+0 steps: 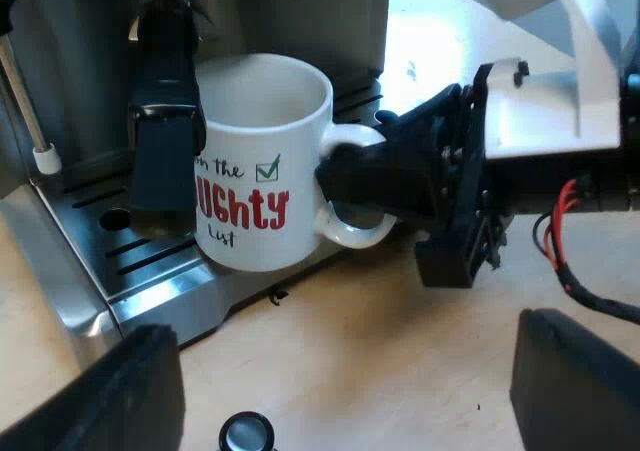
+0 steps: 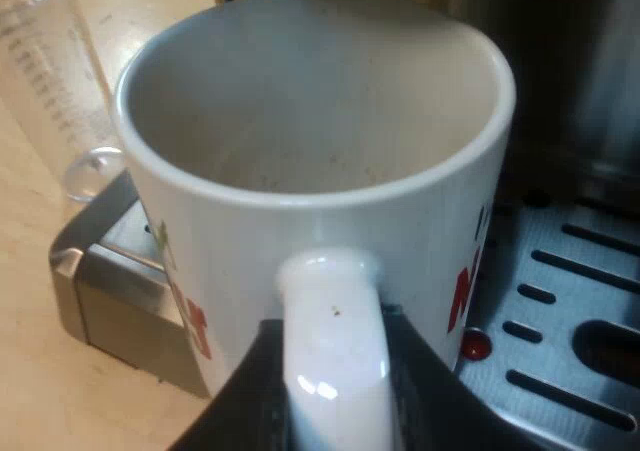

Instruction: Place mug into machine

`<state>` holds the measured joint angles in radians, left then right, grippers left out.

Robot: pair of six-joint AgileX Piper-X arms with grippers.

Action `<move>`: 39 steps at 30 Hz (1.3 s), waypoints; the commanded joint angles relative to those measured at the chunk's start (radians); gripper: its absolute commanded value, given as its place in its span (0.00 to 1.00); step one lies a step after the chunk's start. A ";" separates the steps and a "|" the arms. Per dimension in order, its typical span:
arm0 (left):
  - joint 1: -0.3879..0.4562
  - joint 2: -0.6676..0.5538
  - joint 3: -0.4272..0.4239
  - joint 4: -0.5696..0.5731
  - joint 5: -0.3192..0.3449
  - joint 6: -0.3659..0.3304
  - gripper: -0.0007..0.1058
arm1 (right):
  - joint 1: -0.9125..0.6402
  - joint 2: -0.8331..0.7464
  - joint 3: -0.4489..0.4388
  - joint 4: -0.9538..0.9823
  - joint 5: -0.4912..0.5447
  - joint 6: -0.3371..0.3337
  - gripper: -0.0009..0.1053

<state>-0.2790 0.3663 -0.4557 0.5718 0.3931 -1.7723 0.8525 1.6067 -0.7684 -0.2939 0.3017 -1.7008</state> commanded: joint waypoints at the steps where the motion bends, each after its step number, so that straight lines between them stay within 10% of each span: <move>1: -0.005 -0.001 0.000 -0.008 0.011 0.003 0.66 | 0.002 -0.001 -0.026 -0.051 0.010 0.003 0.01; 33: -0.005 -0.001 0.000 -0.008 0.011 0.003 0.66 | 0.002 0.200 -0.210 -0.052 0.135 0.067 0.01; 39: -0.005 -0.001 0.000 -0.008 0.011 0.003 0.66 | 0.002 0.200 -0.210 -0.052 0.168 -0.021 0.01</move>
<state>-0.2790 0.3663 -0.4557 0.5718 0.3940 -1.7723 0.8525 1.8060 -0.9660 -0.3317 0.4465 -1.6925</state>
